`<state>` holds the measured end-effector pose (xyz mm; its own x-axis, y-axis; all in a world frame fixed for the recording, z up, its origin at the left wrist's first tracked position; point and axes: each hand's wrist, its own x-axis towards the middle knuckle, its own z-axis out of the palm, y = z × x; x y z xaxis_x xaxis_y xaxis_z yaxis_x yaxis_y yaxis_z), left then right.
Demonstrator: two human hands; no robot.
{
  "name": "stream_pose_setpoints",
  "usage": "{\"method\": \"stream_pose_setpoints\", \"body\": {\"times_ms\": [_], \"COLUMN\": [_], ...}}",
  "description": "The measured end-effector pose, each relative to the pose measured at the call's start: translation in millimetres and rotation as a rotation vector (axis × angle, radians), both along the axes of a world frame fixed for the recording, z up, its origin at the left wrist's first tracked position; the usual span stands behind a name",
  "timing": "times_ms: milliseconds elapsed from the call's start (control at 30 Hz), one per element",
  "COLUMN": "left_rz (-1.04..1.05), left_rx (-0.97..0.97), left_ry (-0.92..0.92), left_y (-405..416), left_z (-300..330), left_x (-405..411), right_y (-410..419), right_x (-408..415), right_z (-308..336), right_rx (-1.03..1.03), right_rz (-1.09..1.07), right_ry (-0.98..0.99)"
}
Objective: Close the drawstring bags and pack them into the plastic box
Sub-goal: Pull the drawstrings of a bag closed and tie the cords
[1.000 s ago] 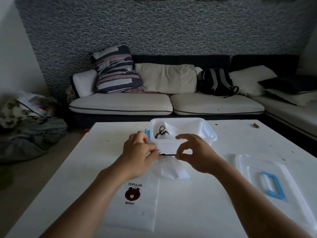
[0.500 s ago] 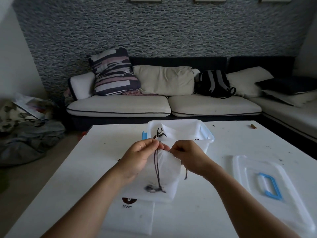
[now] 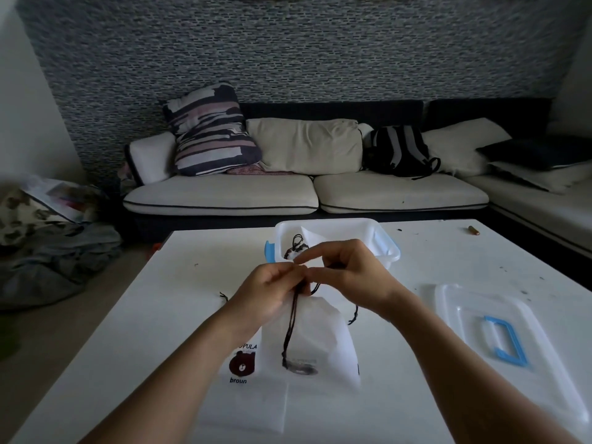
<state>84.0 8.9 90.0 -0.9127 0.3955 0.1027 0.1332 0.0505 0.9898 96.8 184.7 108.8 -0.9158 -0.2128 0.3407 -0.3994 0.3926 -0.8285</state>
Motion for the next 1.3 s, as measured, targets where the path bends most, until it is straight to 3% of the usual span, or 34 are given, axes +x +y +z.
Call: {"method": "stream_pose_setpoints", "body": {"times_ms": [67,433,767,1100,1200,1300], "left_rz": [-0.029,-0.070,-0.120,-0.094,-0.075,-0.089], "left_rx": [-0.002,-0.118,-0.111,0.140,0.162,0.185], "left_ry": [-0.029,0.039,-0.034,-0.172,-0.185,-0.205], "left_y": [-1,-3,-9,-7,-5,-7], "left_z": [-1,-7,-1,4,5,6], "left_x": [-1,-3,-1,3,4,5], "right_y": [3,2,2,3,6,10], "right_x": [5,8,6,3,2,3], "right_z": [3,1,-2,-2,-2,0], "right_rx": [0.014,0.408,0.378,-0.232,-0.223,-0.054], "right_rz": [0.064,-0.121,-0.177,-0.119,-0.101,-0.062], "right_ry": [0.001,0.242,0.188,-0.297,-0.267,-0.134]}}
